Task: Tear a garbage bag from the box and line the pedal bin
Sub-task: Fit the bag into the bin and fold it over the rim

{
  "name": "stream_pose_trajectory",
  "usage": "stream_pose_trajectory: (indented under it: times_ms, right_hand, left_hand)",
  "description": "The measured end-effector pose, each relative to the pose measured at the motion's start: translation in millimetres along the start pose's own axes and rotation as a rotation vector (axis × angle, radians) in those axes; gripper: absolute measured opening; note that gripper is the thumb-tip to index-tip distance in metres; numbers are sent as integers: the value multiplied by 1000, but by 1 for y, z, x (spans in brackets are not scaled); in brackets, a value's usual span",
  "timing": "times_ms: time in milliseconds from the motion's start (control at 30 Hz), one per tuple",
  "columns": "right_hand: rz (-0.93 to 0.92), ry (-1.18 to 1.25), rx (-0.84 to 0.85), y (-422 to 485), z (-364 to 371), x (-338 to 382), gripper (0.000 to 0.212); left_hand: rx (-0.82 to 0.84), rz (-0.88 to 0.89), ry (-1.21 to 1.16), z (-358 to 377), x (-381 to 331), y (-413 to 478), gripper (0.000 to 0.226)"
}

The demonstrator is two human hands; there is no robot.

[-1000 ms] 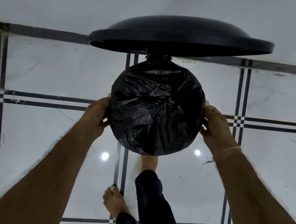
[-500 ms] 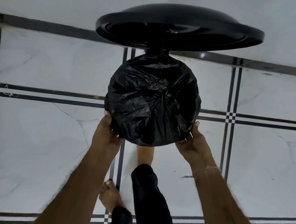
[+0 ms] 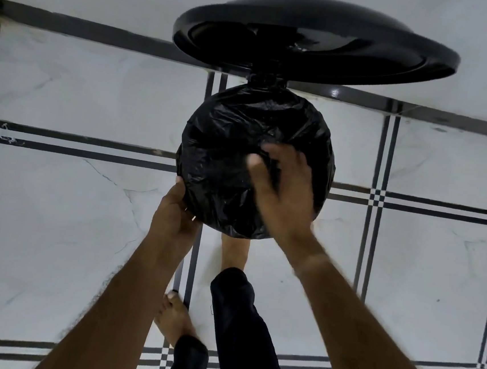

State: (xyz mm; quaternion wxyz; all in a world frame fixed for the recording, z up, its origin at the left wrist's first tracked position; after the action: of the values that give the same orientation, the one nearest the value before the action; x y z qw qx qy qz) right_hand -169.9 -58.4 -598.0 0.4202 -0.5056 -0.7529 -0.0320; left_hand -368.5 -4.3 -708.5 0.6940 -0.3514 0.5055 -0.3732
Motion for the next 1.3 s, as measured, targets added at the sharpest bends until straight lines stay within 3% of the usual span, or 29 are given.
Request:
stream_pose_trajectory:
  times_ms: [100, 233, 367, 533, 633, 700, 800, 900, 1067, 1233, 1300]
  right_hand:
    - [224, -306, 300, 38, 77, -22, 63]
    - [493, -157, 518, 73, 139, -75, 69]
    - [579, -189, 645, 78, 170, -104, 71]
    - [588, -158, 635, 72, 155, -109, 68]
    - [460, -193, 541, 63, 119, -80, 59]
    - [370, -260, 609, 39, 104, -60, 63]
    - [434, -425, 763, 18, 118, -75, 80]
    - [515, -504, 776, 22, 133, -90, 89]
    - [504, -524, 777, 21, 136, -99, 74]
    - [296, -539, 570, 43, 84, -82, 71]
    - [427, -392, 511, 69, 65, -86, 75]
  left_hand:
    - [-8, 21, -41, -4, 3, 6, 40]
    - [37, 66, -40, -9, 7, 16, 44]
    - [94, 88, -36, -8, 11, 21, 41]
    - [126, 95, -35, -6, 9, 21, 37]
    - [110, 87, -34, -5, 6, 17, 38]
    - [100, 80, -30, -2, 5, 14, 42]
    - [81, 75, -33, 1, 4, 11, 45]
    - [61, 66, -61, -2, 8, 15, 46]
    - [67, 47, -85, 0, 8, 16, 43]
    - [77, 67, -64, 2, 4, 12, 42]
    - [80, 61, -62, 4, 7, 12, 38]
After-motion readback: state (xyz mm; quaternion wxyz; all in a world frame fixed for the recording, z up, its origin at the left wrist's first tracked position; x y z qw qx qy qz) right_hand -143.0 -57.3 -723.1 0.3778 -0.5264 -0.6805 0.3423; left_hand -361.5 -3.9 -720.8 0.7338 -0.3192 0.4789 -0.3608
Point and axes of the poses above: each hand's wrist, its own y-axis towards the middle knuckle, its own z-axis out of the palm, x = y × z, the point moved 9 cm from there along y, towards the middle knuckle, and after that the axes turned 11 degrees about z, right-handed, at the moved point
